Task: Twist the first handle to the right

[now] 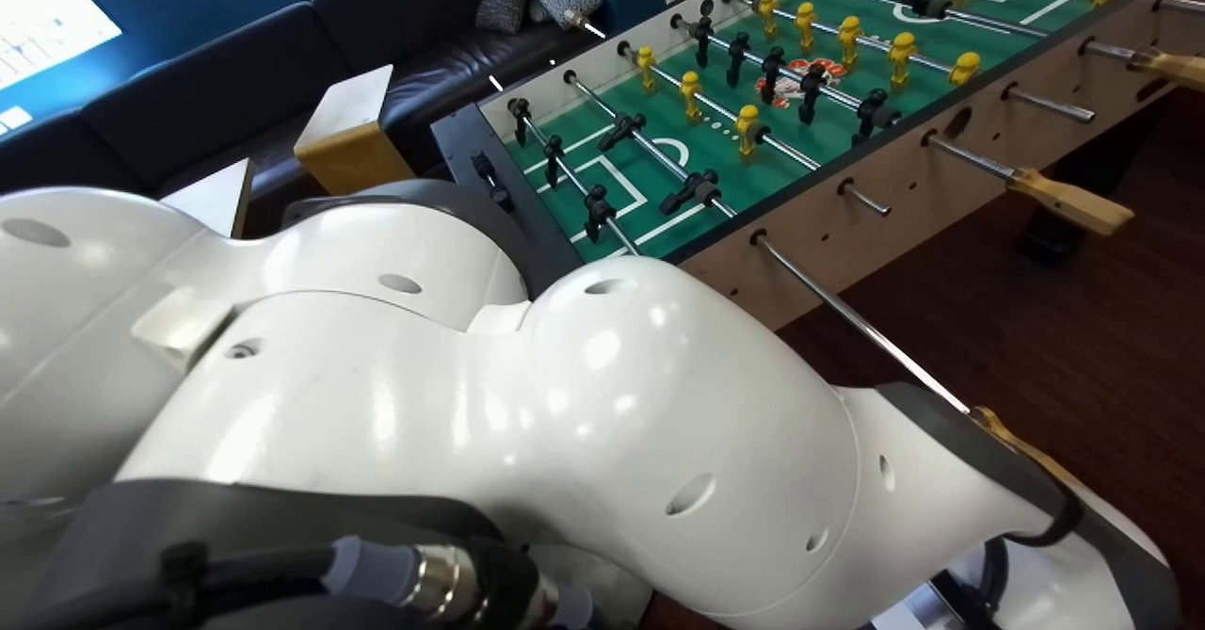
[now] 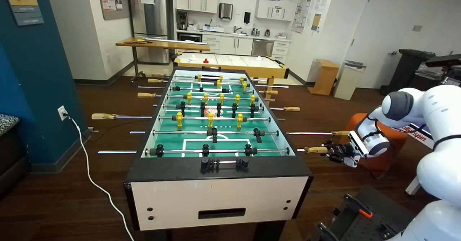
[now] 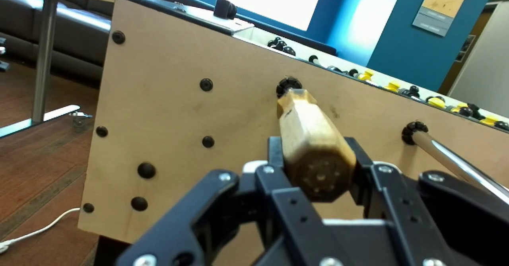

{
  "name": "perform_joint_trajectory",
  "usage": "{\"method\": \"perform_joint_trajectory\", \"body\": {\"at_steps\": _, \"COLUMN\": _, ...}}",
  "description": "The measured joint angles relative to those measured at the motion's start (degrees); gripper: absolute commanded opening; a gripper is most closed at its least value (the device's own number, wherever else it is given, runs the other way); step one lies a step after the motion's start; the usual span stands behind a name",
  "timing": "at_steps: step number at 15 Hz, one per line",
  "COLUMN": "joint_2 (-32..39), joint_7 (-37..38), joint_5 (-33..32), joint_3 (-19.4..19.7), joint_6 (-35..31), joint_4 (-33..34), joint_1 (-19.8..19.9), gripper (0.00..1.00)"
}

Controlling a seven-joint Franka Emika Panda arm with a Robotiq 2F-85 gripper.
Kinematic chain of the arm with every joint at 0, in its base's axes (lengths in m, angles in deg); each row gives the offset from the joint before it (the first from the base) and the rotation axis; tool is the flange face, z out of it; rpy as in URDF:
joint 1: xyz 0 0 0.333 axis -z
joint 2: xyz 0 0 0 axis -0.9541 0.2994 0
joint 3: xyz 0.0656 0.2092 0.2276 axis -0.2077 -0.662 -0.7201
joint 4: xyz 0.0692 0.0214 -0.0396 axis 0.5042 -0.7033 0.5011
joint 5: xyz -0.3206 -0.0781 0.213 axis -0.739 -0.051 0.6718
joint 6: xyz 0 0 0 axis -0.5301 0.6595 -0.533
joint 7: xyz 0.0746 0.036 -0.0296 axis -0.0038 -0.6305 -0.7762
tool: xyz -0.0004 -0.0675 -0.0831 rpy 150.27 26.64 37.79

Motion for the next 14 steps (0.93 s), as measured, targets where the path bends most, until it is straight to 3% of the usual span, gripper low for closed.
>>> {"method": "perform_joint_trajectory", "body": {"at_steps": 14, "joint_2": 1.2, "joint_7": 32.5, "joint_5": 1.6, "joint_3": 0.8, "joint_6": 2.1, "joint_4": 0.6, "joint_1": -0.1, "gripper": 0.15}}
